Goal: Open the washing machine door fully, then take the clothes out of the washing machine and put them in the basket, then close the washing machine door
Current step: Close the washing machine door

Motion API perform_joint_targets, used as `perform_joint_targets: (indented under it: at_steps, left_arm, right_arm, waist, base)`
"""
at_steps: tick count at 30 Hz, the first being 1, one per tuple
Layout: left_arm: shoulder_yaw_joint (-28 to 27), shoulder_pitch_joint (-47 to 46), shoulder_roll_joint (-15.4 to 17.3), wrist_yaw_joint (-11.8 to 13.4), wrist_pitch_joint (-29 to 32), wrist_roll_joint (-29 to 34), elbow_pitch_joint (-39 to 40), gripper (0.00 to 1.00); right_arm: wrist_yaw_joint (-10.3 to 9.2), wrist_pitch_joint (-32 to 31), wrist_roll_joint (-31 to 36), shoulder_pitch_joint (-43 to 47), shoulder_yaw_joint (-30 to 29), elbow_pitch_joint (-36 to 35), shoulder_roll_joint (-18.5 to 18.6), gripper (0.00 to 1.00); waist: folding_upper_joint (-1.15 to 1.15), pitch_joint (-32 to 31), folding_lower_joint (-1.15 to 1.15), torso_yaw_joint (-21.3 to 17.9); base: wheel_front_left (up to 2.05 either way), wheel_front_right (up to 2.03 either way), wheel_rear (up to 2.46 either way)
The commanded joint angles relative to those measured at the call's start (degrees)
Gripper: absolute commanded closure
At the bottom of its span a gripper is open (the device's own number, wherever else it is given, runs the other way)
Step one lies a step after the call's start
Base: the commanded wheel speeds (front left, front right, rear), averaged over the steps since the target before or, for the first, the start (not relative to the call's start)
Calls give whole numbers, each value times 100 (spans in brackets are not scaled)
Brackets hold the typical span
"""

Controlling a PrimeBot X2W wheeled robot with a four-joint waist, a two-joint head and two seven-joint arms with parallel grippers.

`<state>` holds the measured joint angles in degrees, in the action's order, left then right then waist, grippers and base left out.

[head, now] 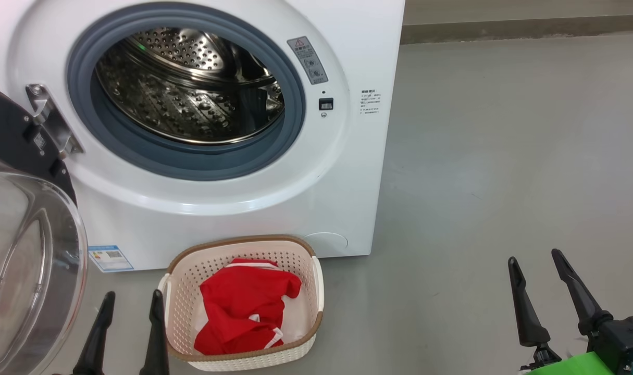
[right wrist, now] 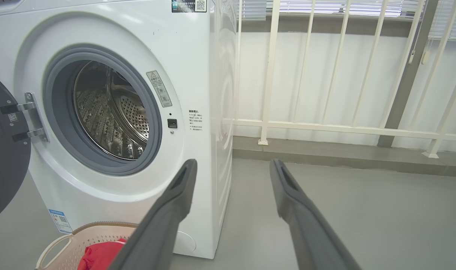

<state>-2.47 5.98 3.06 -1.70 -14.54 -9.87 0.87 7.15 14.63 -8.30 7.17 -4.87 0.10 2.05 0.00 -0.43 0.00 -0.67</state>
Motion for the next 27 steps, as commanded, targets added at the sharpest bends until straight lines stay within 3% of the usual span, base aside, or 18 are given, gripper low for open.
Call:
perform_joint_targets:
  at_steps: [1, 11, 27]
  left_arm:
    - [-210, -87, 71, 35, -46, 46, 187, 0]
    - [-163, -107, 65, 39, -46, 108, 206, 0]
    - [-18, -143, 118, -4, -46, 208, 187, 0]
  right_arm:
    - [34, 37, 78, -69, 101, -184, 83, 0]
    - [34, 37, 107, -68, 95, -222, 83, 0]
    - [34, 37, 96, -120, 165, -216, 83, 0]
  waist:
    - [0, 4, 0, 3]
    - [0, 22, 0, 63]
    - [0, 99, 0, 97]
  base:
    - [0, 0, 0]
    - [-19, 19, 0]
    - [-91, 91, 0]
